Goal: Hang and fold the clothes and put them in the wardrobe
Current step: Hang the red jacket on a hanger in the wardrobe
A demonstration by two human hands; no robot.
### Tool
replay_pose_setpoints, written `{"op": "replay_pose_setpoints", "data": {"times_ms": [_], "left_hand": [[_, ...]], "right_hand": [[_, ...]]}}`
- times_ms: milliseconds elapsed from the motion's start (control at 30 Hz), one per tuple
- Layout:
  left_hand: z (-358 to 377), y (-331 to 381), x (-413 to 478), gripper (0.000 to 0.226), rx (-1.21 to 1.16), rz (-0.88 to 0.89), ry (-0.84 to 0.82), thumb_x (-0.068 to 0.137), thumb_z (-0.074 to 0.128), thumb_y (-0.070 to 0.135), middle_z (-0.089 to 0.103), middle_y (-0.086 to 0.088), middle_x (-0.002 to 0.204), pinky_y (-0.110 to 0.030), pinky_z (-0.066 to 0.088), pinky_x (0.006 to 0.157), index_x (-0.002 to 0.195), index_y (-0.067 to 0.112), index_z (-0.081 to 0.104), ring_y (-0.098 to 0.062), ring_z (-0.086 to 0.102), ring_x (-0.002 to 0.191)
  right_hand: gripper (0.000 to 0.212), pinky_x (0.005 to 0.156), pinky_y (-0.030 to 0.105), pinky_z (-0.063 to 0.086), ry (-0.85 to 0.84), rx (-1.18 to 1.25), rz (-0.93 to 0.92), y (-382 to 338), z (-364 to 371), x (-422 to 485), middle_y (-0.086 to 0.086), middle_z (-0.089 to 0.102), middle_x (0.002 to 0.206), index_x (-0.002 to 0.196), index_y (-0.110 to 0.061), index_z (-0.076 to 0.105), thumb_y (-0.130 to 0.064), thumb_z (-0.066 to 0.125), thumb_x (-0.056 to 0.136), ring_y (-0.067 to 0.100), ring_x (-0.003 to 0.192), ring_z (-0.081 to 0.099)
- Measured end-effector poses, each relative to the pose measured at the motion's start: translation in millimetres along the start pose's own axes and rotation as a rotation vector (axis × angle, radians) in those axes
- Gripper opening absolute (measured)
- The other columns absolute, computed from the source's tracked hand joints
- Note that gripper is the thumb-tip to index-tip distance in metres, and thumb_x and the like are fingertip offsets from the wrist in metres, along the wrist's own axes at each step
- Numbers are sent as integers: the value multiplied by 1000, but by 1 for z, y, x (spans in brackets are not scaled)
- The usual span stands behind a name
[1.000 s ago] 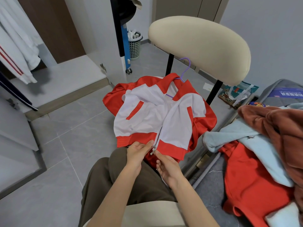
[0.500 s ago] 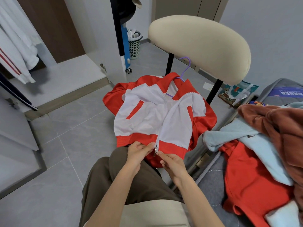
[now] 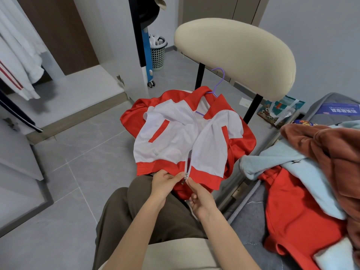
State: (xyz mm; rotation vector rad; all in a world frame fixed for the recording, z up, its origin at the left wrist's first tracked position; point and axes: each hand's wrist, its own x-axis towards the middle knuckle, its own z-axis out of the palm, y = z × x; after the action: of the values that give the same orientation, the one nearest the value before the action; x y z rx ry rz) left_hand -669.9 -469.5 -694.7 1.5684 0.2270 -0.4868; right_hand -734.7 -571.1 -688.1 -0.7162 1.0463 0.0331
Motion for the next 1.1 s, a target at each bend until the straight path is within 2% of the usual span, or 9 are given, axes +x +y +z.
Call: {"op": "replay_pose_setpoints", "data": {"times_ms": [133,233,333,467,567,700,867,967,1100], "left_hand": [[-2,0,3,31,75,-13,-53,76,81,13,71,-18,86,-30,54,81,93,-7,64,-19,67,79],[-4,0,2,26,104,-7,-86,77,80,13,72,-17,87,-29,55,81,92,-4,67,-20,68,81],[-3,0,0,29,121,21,-75,77,80,14,71,-19,87,-29,55,79,93,-7,66,-18,66,77],[-1,0,-2,35,84,35,-61,78,80,15,70,-23,87,-32,54,82,93,-13,63,-21,66,79],[-1,0,-2,34,75,35,-60,78,79,14,71,-21,87,-26,53,79,93,-12,63,-19,66,78],[-2,-1,-1,27,84,29,-82,80,77,13,70,-12,79,-23,53,74,92,-8,65,-17,66,76],[0,0,-2,25,132,4,-88,82,75,10,65,-14,77,-36,52,82,92,-9,62,-20,61,76],[-2,2,-1,15,65,-30,-122,83,73,7,62,-8,69,-33,53,82,81,1,60,-18,61,73],[-3,3,-3,18,61,-43,-119,84,73,6,60,-3,63,-32,54,83,74,6,57,-16,62,71]], "right_hand": [[10,53,18,40,7,-39,-47,-2,-1,3,0,60,64,76,-14,69,-16,78,79,6,44,40],[10,58,21,41,9,-41,-63,-1,-3,2,4,63,72,78,-13,69,-16,78,79,11,58,49],[12,54,20,41,48,-169,-100,-5,-4,-1,1,61,66,77,-13,68,-21,78,80,8,52,47],[25,53,18,45,-45,-410,-68,-15,-6,-4,-4,74,86,99,-10,70,-31,72,86,8,65,53],[25,56,20,43,-143,-483,-29,-18,-8,-8,-6,76,93,104,-14,71,-35,64,92,8,63,48],[20,49,18,38,-149,-563,-6,-22,-12,-9,-7,70,73,92,-15,77,-31,64,92,5,49,43],[24,43,17,31,-112,-644,-115,-45,-7,-4,-10,57,54,75,-16,68,-23,55,94,5,43,39],[24,39,17,26,-132,-556,-17,-60,4,2,-9,51,52,73,-15,62,-20,54,95,5,43,36],[25,29,13,16,-177,-444,77,-85,20,9,-8,46,49,74,-13,54,-16,49,98,1,32,32]]}}
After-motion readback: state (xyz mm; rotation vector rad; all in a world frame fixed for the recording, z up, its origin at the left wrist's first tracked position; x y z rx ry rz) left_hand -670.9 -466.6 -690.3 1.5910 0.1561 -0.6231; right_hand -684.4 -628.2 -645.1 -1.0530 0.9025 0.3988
